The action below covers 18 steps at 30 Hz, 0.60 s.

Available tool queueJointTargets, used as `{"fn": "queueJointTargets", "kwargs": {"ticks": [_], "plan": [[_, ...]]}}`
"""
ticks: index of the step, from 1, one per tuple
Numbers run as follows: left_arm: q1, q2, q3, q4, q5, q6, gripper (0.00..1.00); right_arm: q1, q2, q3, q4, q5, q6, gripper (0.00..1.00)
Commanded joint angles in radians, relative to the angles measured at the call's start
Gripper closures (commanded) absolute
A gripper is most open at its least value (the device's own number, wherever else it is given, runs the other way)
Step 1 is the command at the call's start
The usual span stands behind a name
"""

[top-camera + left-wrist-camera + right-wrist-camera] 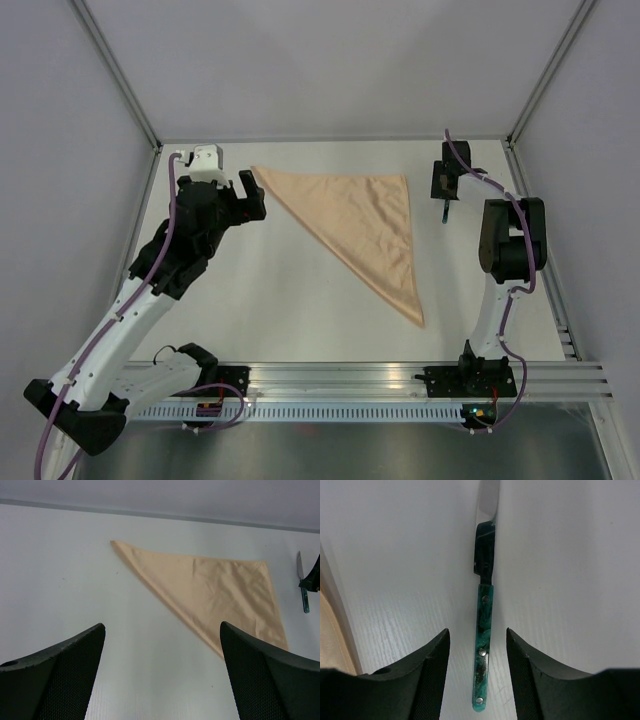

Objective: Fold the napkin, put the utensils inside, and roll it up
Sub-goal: Grab a utensil with the right arm

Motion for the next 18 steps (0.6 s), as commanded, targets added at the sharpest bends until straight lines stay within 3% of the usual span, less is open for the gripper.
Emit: {"fn": "queueJointTargets", "kwargs": {"ticks": [1, 7, 15, 18], "plan": [[0.006, -0.022, -0.004, 0.040, 0.025, 0.018, 0.00, -0.023, 0.005, 0.002, -0.041, 0.016, 0.033, 0.45], [0.007, -0.017, -0.006, 0.046, 0.030, 0.015, 0.00, -0.067, 0.040, 0.005, -0.060, -0.054, 0.036, 0.55], [0.009, -0.015, -0.006, 0.044, 0.028, 0.013, 0.00, -0.079, 0.069, -0.001, -0.058, -0.073, 0.016, 0.55], [0.007, -0.014, -0.009, 0.047, 0.027, 0.013, 0.00, -0.086, 0.076, -0.001, -0.058, -0.087, 0.016, 0.65]]}}
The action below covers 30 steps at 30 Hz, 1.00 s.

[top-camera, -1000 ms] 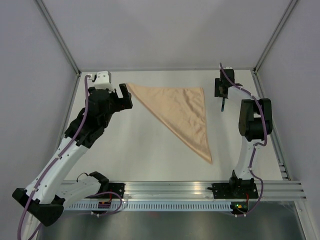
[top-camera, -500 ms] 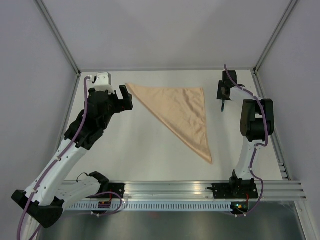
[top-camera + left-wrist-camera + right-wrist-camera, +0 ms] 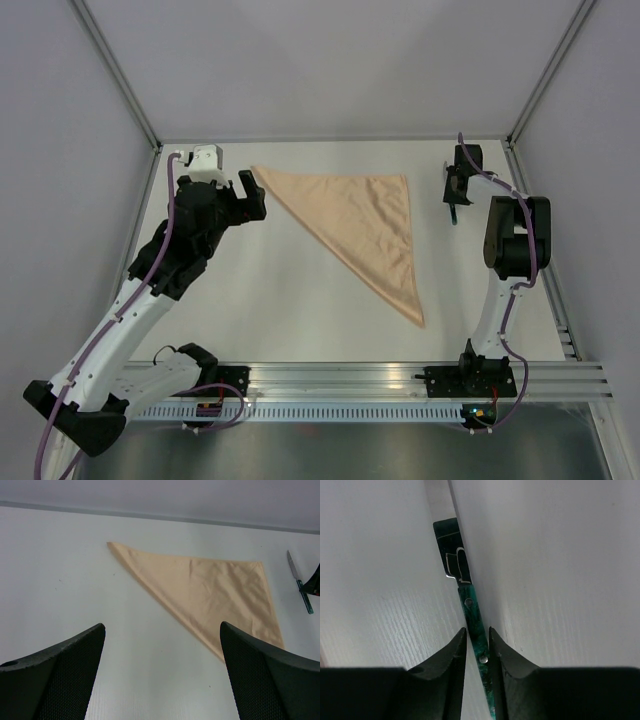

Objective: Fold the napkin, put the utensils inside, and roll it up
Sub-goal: Grab a utensil with the right arm

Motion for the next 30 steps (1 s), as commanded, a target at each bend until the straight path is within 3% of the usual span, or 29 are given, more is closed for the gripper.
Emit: {"fn": "queueJointTargets", "kwargs": {"ticks": [1, 6, 7, 23, 30], "plan": [[0.005, -0.009, -0.006, 0.040, 0.009, 0.013, 0.00, -0.008, 0.039, -0.003, -0.048, -0.022, -0.003, 0.71], [0.005, -0.009, -0.006, 0.039, 0.011, 0.013, 0.00, -0.012, 0.041, -0.010, -0.065, -0.067, -0.022, 0.91], [0.005, -0.012, -0.006, 0.039, 0.011, 0.012, 0.00, -0.017, 0.041, -0.011, -0.066, -0.074, -0.025, 0.99], [0.005, -0.010, 0.034, 0.024, 0.003, 0.003, 0.00, -0.017, -0.202, -0.049, -0.130, -0.240, -0.204, 0.99], [0.005, 0.002, 0.059, 0.016, -0.005, -0.014, 0.00, 0.044, -0.311, -0.088, -0.184, -0.317, -0.240, 1.00]]}}
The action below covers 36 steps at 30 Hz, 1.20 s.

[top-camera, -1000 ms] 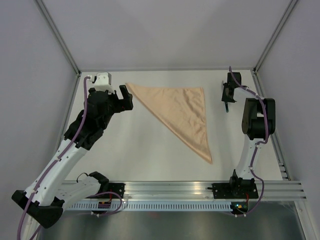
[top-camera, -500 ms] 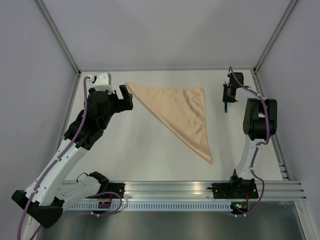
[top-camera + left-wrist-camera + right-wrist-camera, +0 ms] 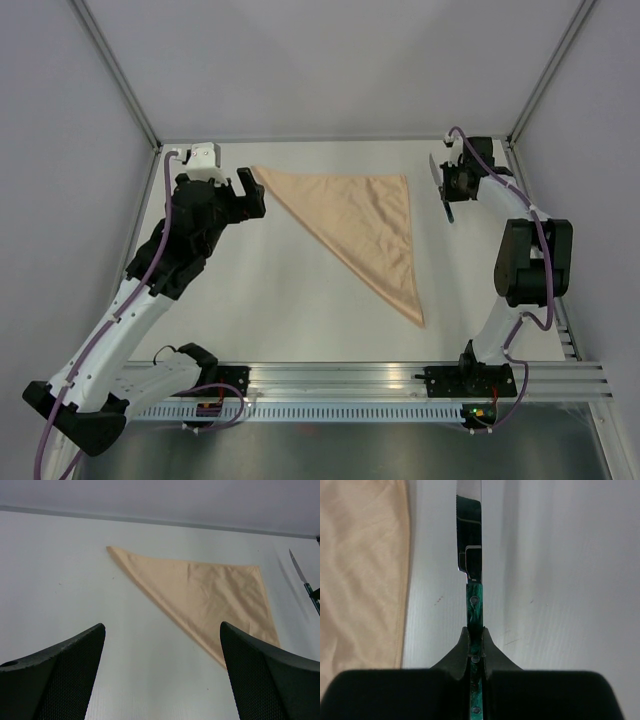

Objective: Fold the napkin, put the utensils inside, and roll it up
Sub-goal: Grab a utensil with the right arm, then place the utensil onto the napkin

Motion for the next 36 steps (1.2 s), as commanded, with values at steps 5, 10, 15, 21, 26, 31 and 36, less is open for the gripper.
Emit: {"fn": "queueJointTargets", "kwargs": {"ticks": [5, 10, 15, 21, 26, 31, 36], "plan": [[0.005, -0.005, 0.048, 0.008, -0.023, -0.023, 0.00, 0.146, -0.131, -0.014, -0.090, -0.076, -0.023, 1.00], [0.004, -0.007, 0.049, 0.003, -0.032, -0.032, 0.00, 0.313, -0.126, -0.007, -0.101, -0.065, 0.008, 1.00], [0.005, -0.008, 0.046, -0.004, -0.042, -0.035, 0.00, 0.474, -0.062, 0.021, -0.095, -0.025, 0.044, 1.00], [0.003, -0.014, 0.045, -0.017, -0.061, -0.031, 0.00, 0.585, 0.018, 0.058, -0.055, 0.005, 0.078, 1.00], [0.003, -0.016, 0.037, -0.018, -0.066, -0.032, 0.00, 0.637, 0.061, 0.052, 0.002, 0.025, 0.086, 0.99], [0.003, -0.011, 0.029, -0.018, -0.067, -0.035, 0.00, 0.679, 0.087, 0.033, 0.068, 0.042, 0.115, 1.00], [0.003, -0.008, 0.029, -0.018, -0.067, -0.037, 0.00, 0.693, 0.122, 0.020, 0.115, 0.044, 0.118, 1.00]]}}
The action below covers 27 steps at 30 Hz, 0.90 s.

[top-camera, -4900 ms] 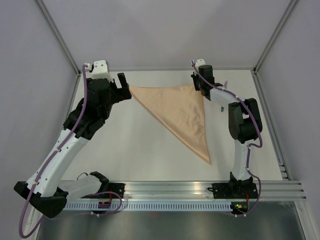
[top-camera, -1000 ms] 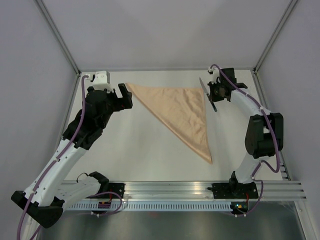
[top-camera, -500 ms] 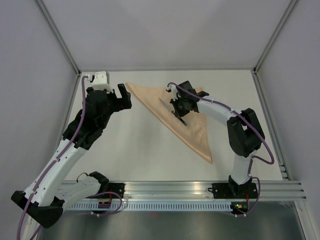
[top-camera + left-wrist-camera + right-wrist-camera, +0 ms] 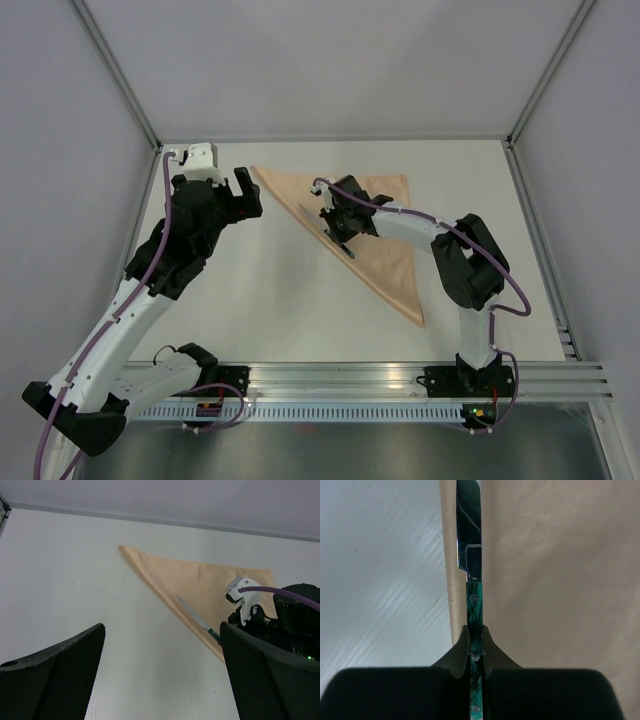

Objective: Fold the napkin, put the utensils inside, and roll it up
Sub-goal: Place the utensil onto the napkin

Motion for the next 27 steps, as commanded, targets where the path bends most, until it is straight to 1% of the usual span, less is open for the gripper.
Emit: {"fn": "queueJointTargets", "kwargs": {"ticks": [1, 7, 27], "plan": [[0.005, -0.005, 0.019, 0.003, -0.014, -0.036, 0.00, 0.007, 0.027, 0.003, 0.070, 0.035, 0.027, 0.99], [0.005, -0.005, 0.016, 0.004, -0.016, -0.033, 0.00, 0.015, 0.067, 0.003, 0.087, 0.046, 0.019, 1.00], [0.008, -0.009, 0.009, 0.004, -0.019, -0.028, 0.00, 0.030, 0.076, -0.020, 0.101, 0.051, 0.012, 1.00]]}}
